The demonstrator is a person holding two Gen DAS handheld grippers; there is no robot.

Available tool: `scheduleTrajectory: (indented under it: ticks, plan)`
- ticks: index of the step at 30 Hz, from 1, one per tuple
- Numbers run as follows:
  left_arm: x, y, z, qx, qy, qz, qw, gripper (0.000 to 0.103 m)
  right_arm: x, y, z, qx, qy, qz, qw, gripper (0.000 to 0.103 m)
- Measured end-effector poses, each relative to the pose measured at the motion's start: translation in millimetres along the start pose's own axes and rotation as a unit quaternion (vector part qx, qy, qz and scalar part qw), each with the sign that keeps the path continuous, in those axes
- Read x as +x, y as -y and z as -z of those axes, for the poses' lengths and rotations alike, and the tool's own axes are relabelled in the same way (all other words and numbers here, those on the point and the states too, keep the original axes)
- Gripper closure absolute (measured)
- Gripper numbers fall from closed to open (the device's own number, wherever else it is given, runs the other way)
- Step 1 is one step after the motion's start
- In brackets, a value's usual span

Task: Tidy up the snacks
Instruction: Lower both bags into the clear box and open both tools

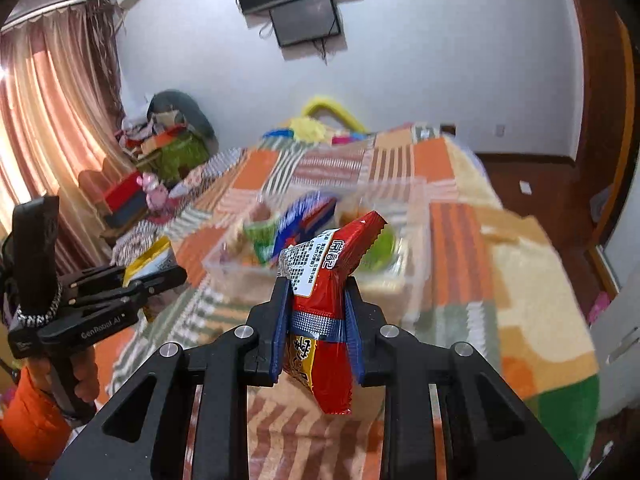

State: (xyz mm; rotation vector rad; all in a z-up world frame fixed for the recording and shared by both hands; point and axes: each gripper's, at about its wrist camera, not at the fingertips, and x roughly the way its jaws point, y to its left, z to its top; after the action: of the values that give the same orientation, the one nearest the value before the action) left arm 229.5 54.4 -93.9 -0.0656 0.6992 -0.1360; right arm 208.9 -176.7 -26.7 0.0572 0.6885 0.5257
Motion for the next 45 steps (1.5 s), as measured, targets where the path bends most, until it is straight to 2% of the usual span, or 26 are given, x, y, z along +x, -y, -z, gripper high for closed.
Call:
scheduleTrajectory:
  ticks: [6, 11, 14, 21, 25, 27, 28, 29, 31, 32, 35, 39, 45]
  plan:
    - [10, -1, -32, -0.004, 0.021, -0.005, 0.9998, 0.078, 5, 8, -31, 0.002, 0.042, 0.03, 0.999, 0.08]
    - [31, -4, -52, -0.009, 0.024, -0.017, 0.9995, 0.078, 30, 16, -46, -0.001, 0.047, 0.071, 0.996, 0.08]
    - [50, -7, -59, -0.008, 0.013, -0.029, 0.9995, 0.078, 51, 24, -49, 0.01, 0.033, 0.082, 0.996, 0.08]
    - [100, -9, -68, -0.011, -0.021, -0.051, 0.9984, 0.078, 79, 30, -49, 0.026, -0.003, 0.06, 0.998, 0.08]
    - [118, -4, -67, -0.008, -0.044, -0.046, 0.9979, 0.077, 90, 33, -45, 0.028, -0.024, 0.053, 0.998, 0.08]
    - [124, -3, -64, -0.013, -0.054, -0.039, 0.9977, 0.075, 90, 35, -44, 0.027, -0.024, 0.055, 0.998, 0.08]
    - [126, -3, -63, -0.016, -0.058, -0.034, 0.9976, 0.07, 89, 36, -44, 0.029, -0.025, 0.053, 0.998, 0.079]
    - [127, -3, -63, -0.021, -0.062, -0.031, 0.9973, 0.057, 89, 38, -44, 0.03, -0.028, 0.053, 0.998, 0.079]
    - [125, -4, -60, -0.031, -0.059, -0.032, 0.9973, 0.041, 87, 40, -43, 0.03, -0.036, 0.052, 0.998, 0.075]
    - [121, -3, -58, -0.034, -0.052, -0.029, 0.9977, 0.039, 84, 41, -42, 0.029, -0.039, 0.056, 0.997, 0.074]
    - [112, -1, -55, -0.032, -0.053, -0.013, 0.998, 0.038, 81, 42, -40, 0.023, -0.042, 0.063, 0.997, 0.071]
    - [89, 4, -50, -0.023, -0.041, -0.014, 0.9988, 0.038, 68, 44, -35, 0.018, -0.042, 0.076, 0.996, 0.056]
    - [38, 8, -49, -0.025, 0.001, -0.008, 0.9997, 0.038, 37, 44, -33, 0.021, -0.024, 0.074, 0.997, 0.055]
